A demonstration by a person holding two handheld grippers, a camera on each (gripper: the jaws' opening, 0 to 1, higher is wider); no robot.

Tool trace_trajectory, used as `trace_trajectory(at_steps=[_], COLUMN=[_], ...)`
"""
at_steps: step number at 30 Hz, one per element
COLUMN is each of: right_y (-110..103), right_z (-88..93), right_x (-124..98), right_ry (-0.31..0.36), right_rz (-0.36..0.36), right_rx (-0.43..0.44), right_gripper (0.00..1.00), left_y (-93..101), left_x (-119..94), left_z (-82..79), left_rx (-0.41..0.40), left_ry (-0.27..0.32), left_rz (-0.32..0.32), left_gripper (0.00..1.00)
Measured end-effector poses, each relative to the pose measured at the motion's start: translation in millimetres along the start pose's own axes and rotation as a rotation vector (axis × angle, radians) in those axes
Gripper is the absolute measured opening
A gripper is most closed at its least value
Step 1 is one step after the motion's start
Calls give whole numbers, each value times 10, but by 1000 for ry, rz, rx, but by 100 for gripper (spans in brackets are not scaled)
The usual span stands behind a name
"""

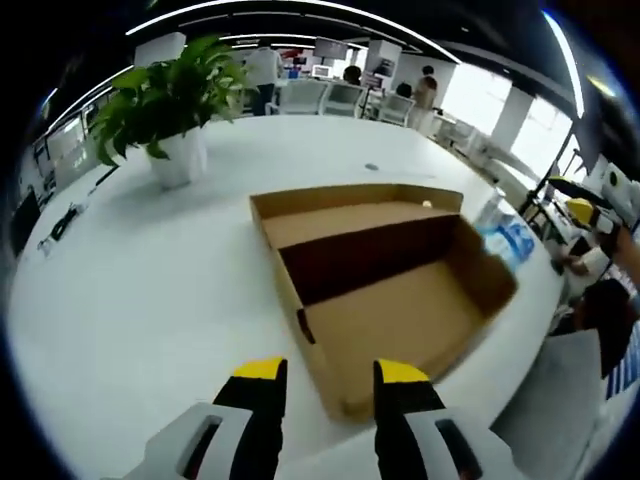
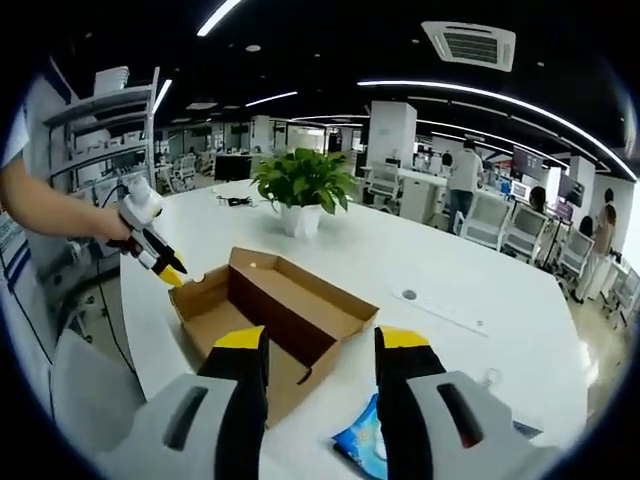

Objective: Operate the shoe box by opening the lid, removing the specified soft item, and placing it in the target area until the item is outside and the box remains undamaged.

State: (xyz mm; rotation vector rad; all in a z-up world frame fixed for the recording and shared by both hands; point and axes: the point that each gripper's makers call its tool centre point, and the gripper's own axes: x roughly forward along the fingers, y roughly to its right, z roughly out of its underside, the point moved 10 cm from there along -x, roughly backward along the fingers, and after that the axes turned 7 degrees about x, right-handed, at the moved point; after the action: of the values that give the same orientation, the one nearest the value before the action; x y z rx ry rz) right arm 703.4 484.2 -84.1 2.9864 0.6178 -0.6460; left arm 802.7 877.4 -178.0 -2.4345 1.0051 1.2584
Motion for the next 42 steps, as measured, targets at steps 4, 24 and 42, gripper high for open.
trace_trajectory(at_steps=[4, 24, 42], right_y=[6, 43, 630], right_z=[38, 76, -66], right_x=[60, 423, 1337], right_ry=[-7, -9, -107], right_rz=[-5, -37, 83], right_rx=[7, 76, 302], right_gripper=[39, 36, 27], left_y=[-22, 39, 19], left_x=[115, 343, 383], left_z=[17, -34, -15], left_rx=[5, 35, -24], left_ry=[-40, -161, -183], left_rz=[-23, -80, -126], left_gripper=[31, 14, 12])
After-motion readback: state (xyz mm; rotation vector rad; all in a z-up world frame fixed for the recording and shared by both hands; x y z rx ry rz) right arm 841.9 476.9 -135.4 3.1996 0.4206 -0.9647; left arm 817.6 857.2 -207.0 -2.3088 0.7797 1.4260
